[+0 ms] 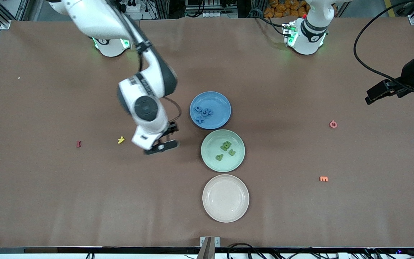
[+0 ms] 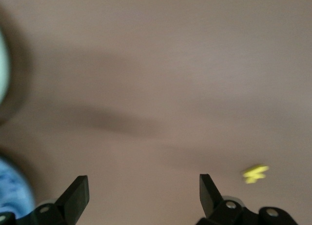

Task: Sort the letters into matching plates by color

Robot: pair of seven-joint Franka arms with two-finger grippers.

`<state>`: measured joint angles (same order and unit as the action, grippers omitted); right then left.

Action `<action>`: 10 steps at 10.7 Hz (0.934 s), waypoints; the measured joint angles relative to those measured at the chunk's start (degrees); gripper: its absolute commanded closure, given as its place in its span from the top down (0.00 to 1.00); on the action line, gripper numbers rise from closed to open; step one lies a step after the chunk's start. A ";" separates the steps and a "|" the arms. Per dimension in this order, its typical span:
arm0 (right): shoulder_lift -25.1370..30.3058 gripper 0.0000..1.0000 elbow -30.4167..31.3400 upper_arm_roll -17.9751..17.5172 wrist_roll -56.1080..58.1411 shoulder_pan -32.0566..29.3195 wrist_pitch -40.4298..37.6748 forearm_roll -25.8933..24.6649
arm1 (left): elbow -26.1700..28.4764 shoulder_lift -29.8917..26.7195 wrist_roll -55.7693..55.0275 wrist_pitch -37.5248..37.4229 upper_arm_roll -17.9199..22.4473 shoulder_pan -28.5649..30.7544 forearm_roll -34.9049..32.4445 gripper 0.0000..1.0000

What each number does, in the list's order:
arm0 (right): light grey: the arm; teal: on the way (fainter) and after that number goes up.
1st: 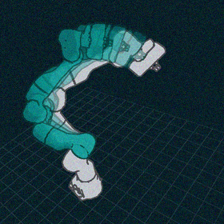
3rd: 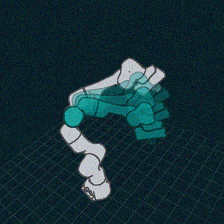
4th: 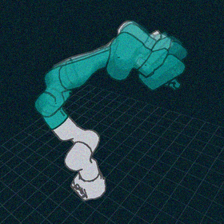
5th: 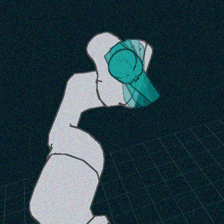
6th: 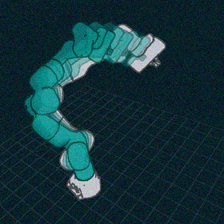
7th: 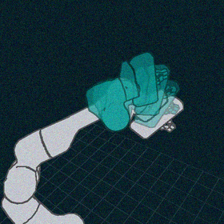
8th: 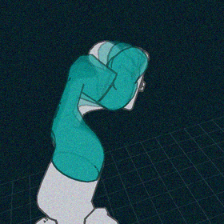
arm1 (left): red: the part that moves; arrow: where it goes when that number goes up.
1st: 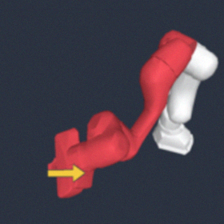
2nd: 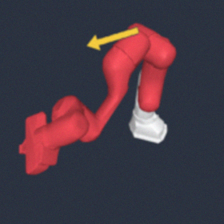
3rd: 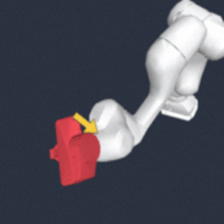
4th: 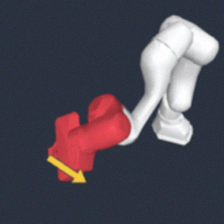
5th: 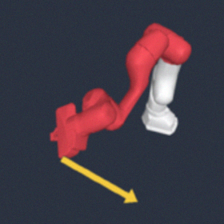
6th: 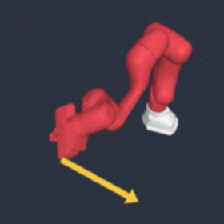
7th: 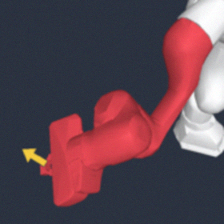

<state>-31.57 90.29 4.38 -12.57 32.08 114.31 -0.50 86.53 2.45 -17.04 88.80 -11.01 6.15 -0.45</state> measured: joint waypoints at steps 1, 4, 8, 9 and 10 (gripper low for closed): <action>0.61 1.00 -0.21 0.02 2.55 -3.94 -0.07 -0.65 | -0.01 0.00 0.00 0.00 0.00 0.01 -0.07 1.00; 1.14 1.00 -0.72 0.66 9.70 -13.36 -0.18 -1.25 | -0.03 0.00 0.00 0.20 -0.01 0.02 -0.11 1.00; 1.15 1.00 -1.15 4.99 15.02 -19.23 -0.05 -1.72 | -0.13 -0.05 0.00 0.59 0.00 0.03 -0.14 1.00; 1.25 1.00 -1.58 6.85 15.06 -19.12 0.01 -1.73 | -0.17 -0.07 0.10 0.60 -0.02 0.01 -0.14 1.00; 1.66 1.00 -2.27 8.36 15.09 -19.21 0.04 -1.73 | -0.23 -0.10 0.58 0.60 -0.04 0.00 -0.14 1.00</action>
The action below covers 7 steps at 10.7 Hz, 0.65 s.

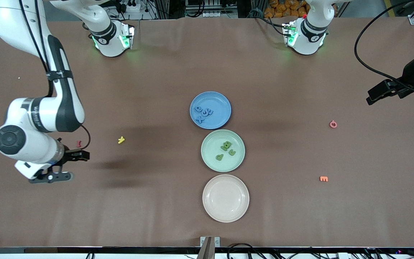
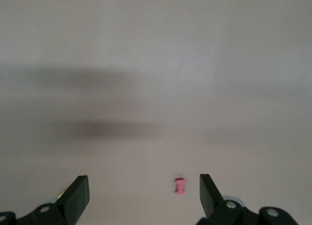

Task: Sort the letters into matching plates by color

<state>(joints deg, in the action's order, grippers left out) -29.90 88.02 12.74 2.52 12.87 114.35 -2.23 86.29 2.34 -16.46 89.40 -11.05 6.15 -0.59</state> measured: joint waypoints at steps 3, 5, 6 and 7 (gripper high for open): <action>6.20 1.00 -1.63 2.28 0.01 -0.23 -6.59 0.00 | -0.14 -0.08 0.74 0.01 0.00 0.01 0.00 1.00; 12.81 1.00 -2.08 2.83 0.00 -0.27 -14.47 0.00 | -0.28 -0.44 0.75 -0.02 -0.17 -0.03 0.04 1.00; 15.88 1.00 -2.53 2.94 -0.01 -0.28 -18.71 -0.01 | -0.41 -0.87 0.75 -0.05 -0.38 -0.06 0.04 1.00; 18.33 1.00 -3.82 2.98 -0.01 -0.28 -23.89 -0.01 | -0.56 -1.48 0.75 -0.08 -0.42 -0.08 0.14 1.00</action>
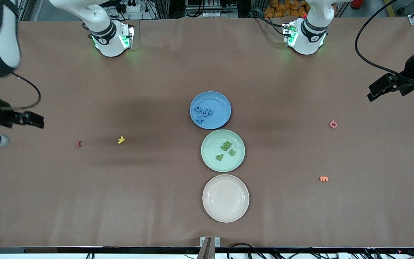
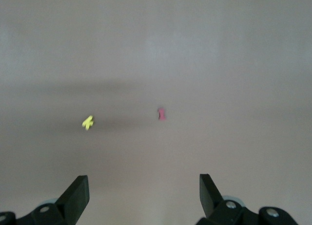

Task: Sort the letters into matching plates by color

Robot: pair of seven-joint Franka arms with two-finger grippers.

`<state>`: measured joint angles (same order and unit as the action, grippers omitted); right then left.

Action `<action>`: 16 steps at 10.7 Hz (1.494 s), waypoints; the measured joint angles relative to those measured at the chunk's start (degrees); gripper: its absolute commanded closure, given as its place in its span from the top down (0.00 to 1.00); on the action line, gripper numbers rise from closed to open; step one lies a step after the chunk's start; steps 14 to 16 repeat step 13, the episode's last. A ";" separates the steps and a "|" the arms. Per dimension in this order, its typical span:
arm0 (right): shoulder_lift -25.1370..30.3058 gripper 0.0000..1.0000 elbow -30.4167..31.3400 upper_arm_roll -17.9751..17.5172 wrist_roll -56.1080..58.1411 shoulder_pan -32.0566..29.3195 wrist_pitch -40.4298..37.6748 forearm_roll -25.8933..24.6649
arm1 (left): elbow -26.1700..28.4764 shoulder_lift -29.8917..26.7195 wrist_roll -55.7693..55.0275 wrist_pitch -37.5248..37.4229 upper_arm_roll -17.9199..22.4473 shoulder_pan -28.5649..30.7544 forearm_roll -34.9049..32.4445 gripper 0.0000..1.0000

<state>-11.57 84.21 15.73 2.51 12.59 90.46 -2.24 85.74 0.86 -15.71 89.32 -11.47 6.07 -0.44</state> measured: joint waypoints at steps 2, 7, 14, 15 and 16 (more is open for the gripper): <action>2.53 1.00 -4.31 -0.20 -0.86 0.10 -8.29 0.00 | -0.08 -0.93 0.00 -0.22 0.09 0.04 0.45 1.00; 8.58 1.00 -6.07 -1.65 -4.47 0.50 -11.28 0.05 | 0.14 -0.64 0.00 -2.49 0.62 0.11 1.85 1.00; 8.67 1.00 -1.21 -1.53 -5.74 0.04 -2.48 0.06 | 0.18 -0.64 0.00 -3.40 0.65 0.19 1.86 1.00; 8.67 1.00 -1.21 -1.53 -5.74 0.04 -2.48 0.06 | 0.18 -0.64 0.00 -3.40 0.65 0.19 1.86 1.00; 8.67 1.00 -1.21 -1.53 -5.74 0.04 -2.48 0.06 | 0.18 -0.64 0.00 -3.40 0.65 0.19 1.86 1.00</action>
